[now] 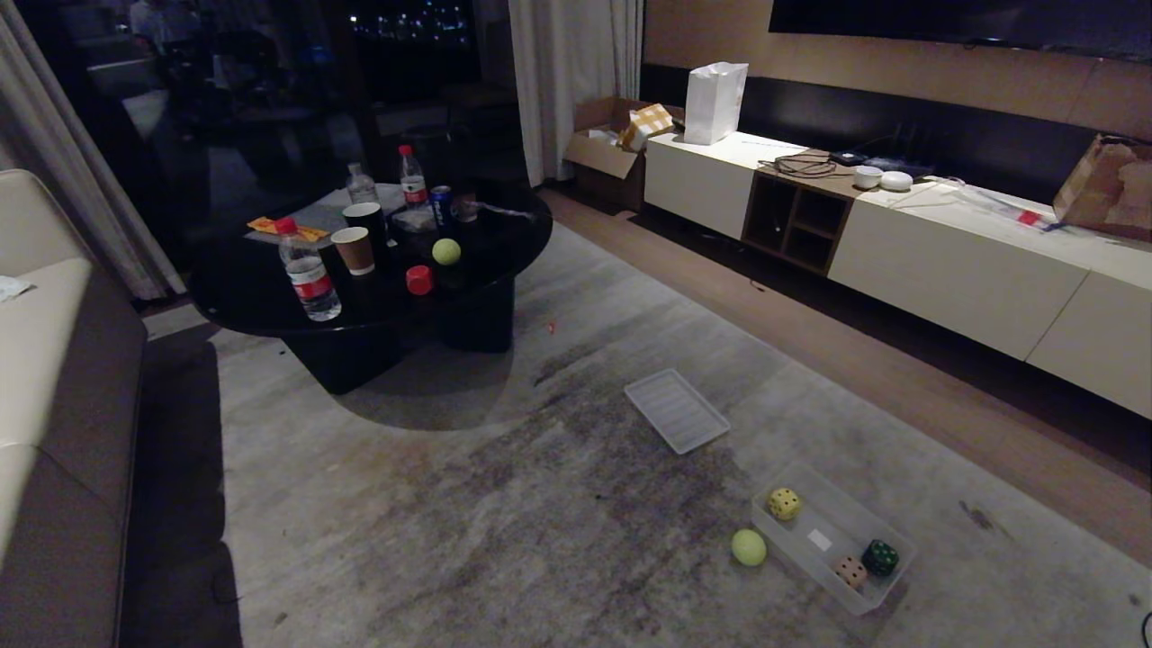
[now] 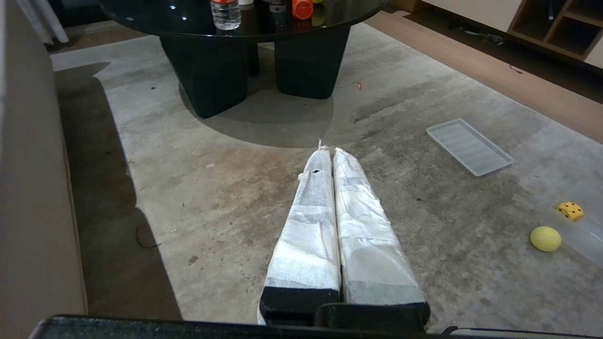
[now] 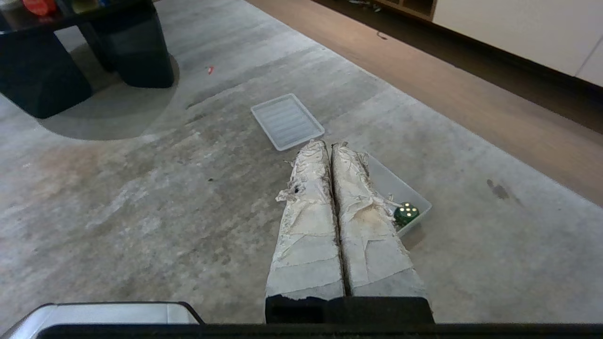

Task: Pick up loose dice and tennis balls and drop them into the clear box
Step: Find toys out of the box

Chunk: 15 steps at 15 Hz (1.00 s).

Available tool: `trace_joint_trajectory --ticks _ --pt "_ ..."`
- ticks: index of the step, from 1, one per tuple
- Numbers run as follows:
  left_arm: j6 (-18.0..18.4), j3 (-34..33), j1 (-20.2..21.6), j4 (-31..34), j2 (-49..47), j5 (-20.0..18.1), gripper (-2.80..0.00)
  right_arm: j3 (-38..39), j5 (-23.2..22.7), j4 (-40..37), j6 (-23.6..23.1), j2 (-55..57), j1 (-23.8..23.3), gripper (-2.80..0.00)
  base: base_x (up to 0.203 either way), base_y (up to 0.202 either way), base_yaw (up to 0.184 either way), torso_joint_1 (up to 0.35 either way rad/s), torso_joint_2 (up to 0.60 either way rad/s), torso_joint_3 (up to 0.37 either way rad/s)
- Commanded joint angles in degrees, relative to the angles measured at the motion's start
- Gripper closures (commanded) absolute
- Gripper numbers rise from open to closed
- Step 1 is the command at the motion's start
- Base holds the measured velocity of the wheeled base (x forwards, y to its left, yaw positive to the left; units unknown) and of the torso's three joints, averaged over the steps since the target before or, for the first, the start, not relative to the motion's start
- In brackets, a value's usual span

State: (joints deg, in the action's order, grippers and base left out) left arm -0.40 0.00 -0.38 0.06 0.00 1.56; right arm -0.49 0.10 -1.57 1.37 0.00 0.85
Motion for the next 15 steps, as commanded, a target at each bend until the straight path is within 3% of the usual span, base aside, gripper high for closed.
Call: trace_joint_trajectory --ticks 1,15 --pt "0.0 -0.1 0.0 -0.1 -0.1 0.0 0.0 0.0 0.0 0.0 0.0 0.1 0.0 0.0 0.0 0.0 0.0 0.0 0.0 0.0" --pt "-0.2 -0.1 0.0 -0.1 -0.1 0.1 0.0 0.0 0.0 0.0 0.0 0.1 0.0 0.0 0.0 0.0 0.0 0.003 0.0 -0.167"
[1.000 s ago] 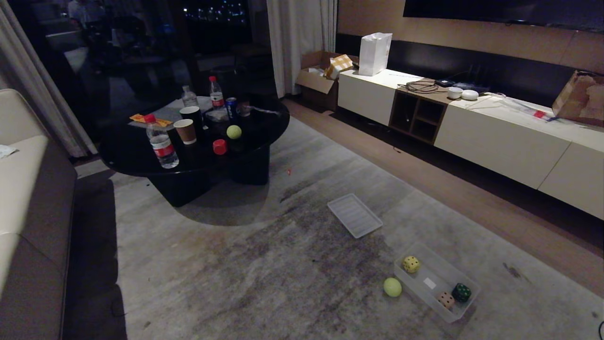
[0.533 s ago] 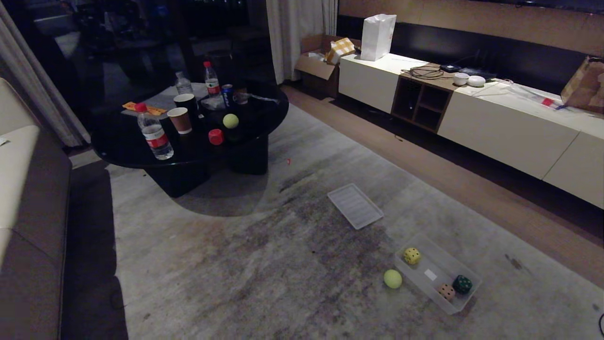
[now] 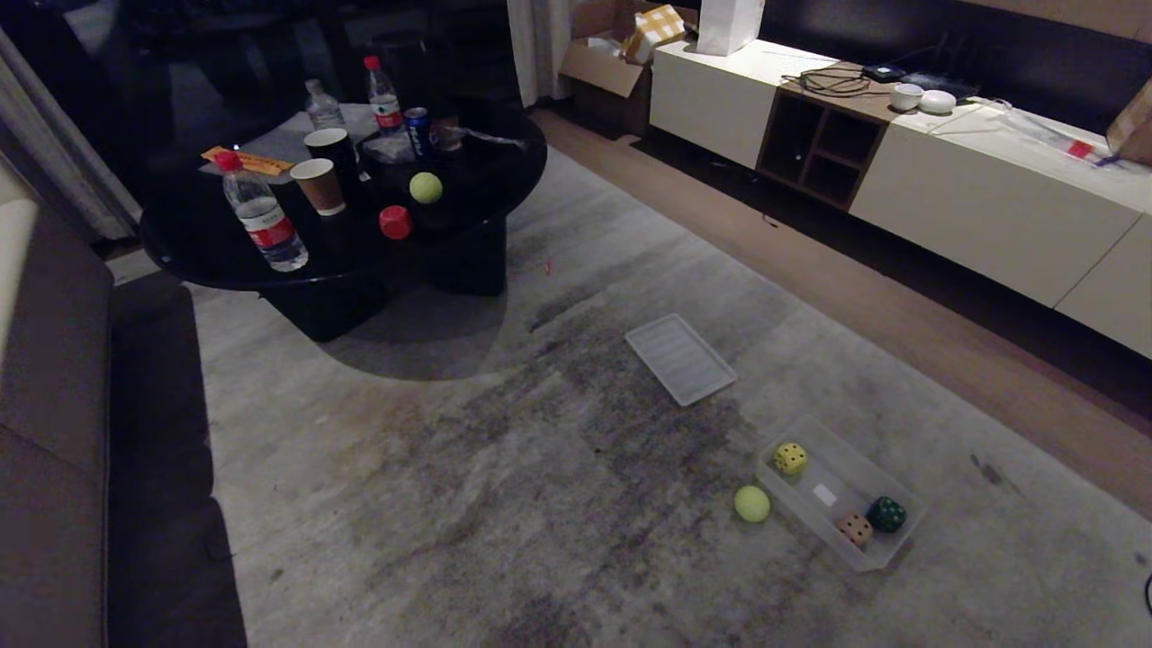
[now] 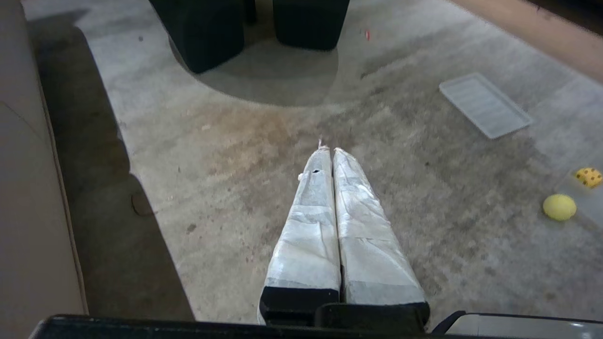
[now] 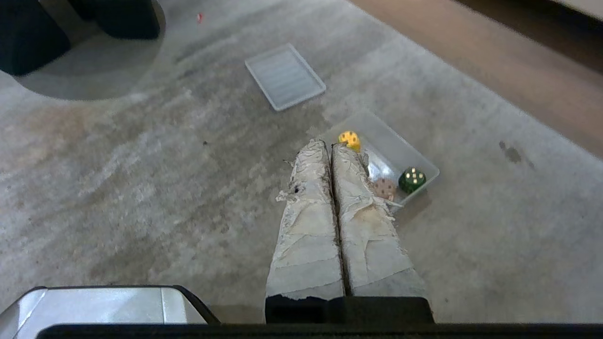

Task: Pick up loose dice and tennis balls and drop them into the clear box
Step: Find toys out of the box

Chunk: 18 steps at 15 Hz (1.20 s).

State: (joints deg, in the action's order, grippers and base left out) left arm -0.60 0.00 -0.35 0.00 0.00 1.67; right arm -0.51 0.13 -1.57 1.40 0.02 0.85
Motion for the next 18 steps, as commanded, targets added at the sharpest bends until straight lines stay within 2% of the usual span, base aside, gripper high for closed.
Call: trace_joint_trajectory --ticks 1,18 --pt "0.0 -0.1 0.0 0.0 -0.1 0.1 0.0 0.0 0.0 0.0 0.0 0.1 0.0 0.0 0.0 0.0 0.0 -0.001 0.0 -0.198" --pt "-0.1 -0.1 0.0 0.0 -0.1 0.0 0.0 0.1 0.0 0.0 0.1 0.1 0.0 0.0 0.0 0.0 0.0 0.002 0.0 -0.198"
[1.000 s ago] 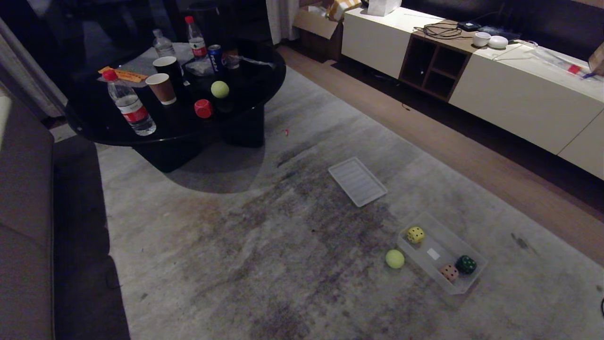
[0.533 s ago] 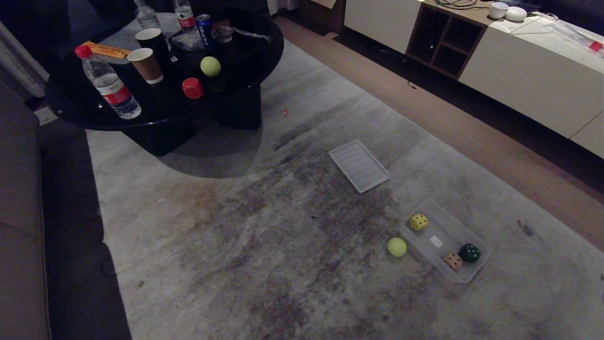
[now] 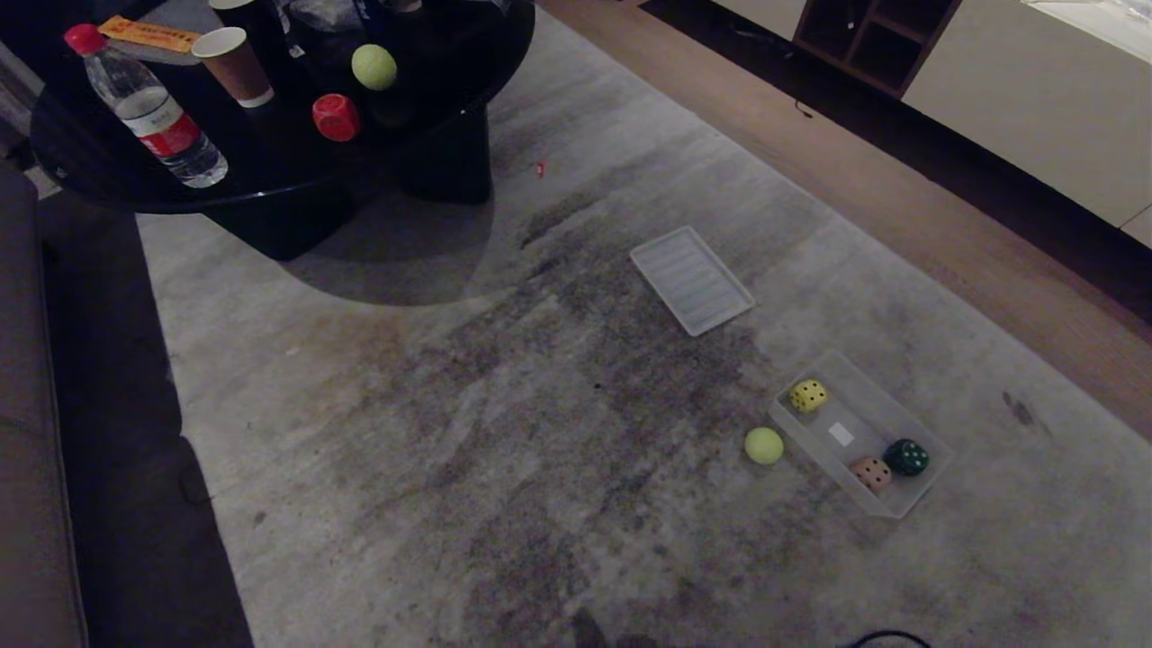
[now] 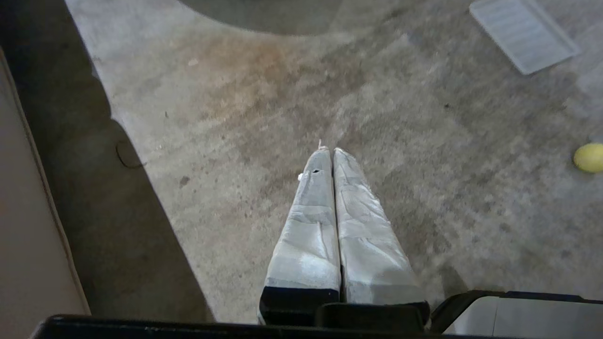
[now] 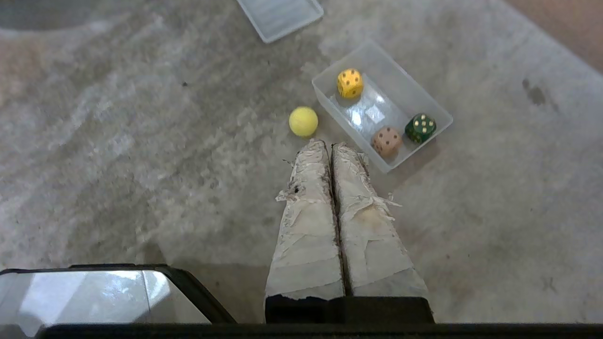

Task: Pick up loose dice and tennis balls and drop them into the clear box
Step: Find toys out of the box

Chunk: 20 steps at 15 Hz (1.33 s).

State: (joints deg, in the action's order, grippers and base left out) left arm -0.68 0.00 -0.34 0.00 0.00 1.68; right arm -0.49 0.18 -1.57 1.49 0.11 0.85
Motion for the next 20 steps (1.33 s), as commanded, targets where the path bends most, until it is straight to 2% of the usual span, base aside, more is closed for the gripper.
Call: trace_joint_trajectory --ticks 1,20 --pt "0.0 -0.1 0.0 0.0 -0.1 0.0 0.0 0.0 0.0 0.0 0.0 0.0 0.0 0.0 0.0 0.0 0.0 0.002 0.02 -0.193" --pt "0.0 -0.1 0.1 0.0 -0.1 0.1 0.0 0.0 0.0 0.0 0.0 0.0 0.0 0.0 0.0 0.0 0.0 0.003 0.0 -0.198"
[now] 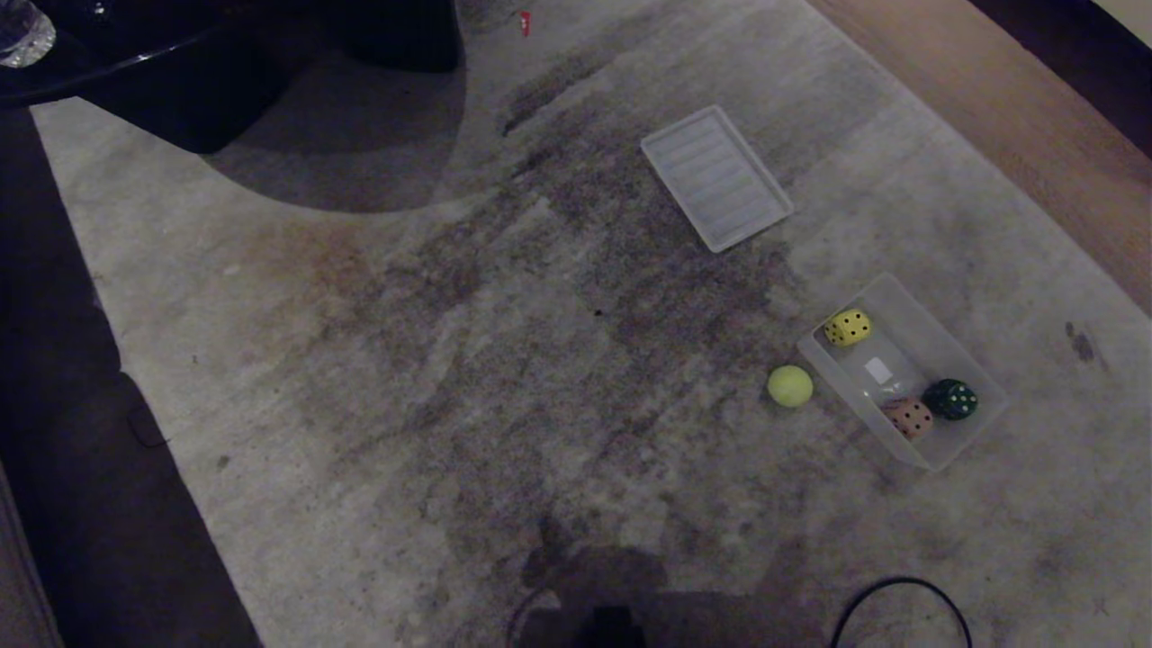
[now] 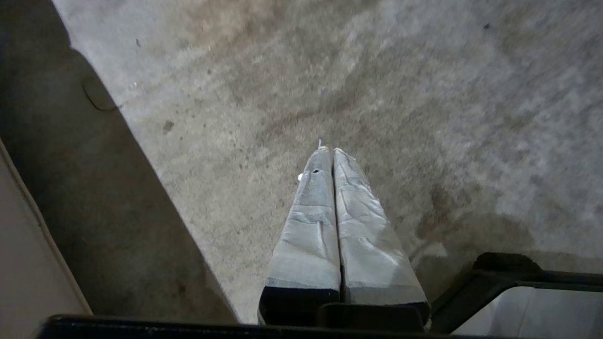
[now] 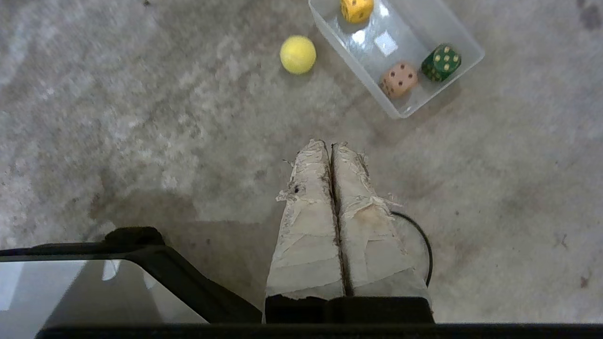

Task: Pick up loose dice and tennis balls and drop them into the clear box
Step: Find toys out of the box

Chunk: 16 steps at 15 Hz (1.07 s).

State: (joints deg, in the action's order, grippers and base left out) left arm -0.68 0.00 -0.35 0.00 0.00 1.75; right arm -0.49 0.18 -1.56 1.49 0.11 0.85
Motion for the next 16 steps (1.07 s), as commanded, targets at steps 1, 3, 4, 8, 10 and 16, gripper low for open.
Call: trace_joint_trajectory --ticks 1,3,4,8,10,16 --pt "0.0 -0.1 0.0 0.0 -0.1 0.0 0.0 0.0 0.0 0.0 0.0 0.0 0.0 0.0 0.0 0.0 0.0 -0.002 0.0 -0.198" --pt "0.0 -0.1 0.0 0.0 -0.1 0.0 0.0 0.0 0.0 0.0 0.0 0.0 0.0 0.0 0.0 0.0 0.0 0.0 0.0 -0.205" --pt "0.0 -0.1 0.0 0.0 -0.1 0.0 0.0 0.0 0.0 0.0 0.0 0.0 0.0 0.0 0.0 0.0 0.0 0.002 0.0 -0.204" --pt "0.0 -0.1 0.0 0.0 -0.1 0.0 0.0 0.0 0.0 0.0 0.0 0.0 0.0 0.0 0.0 0.0 0.0 0.001 0.0 -0.192" --pt "0.0 -0.1 0.0 0.0 -0.1 0.0 0.0 0.0 0.0 0.0 0.0 0.0 0.0 0.0 0.0 0.0 0.0 0.003 0.0 -0.199" --pt "-0.1 -0.1 0.0 0.0 -0.1 0.0 0.0 0.0 -0.1 0.0 -0.1 0.0 0.0 0.0 0.0 0.0 0.0 0.002 0.0 -0.196"
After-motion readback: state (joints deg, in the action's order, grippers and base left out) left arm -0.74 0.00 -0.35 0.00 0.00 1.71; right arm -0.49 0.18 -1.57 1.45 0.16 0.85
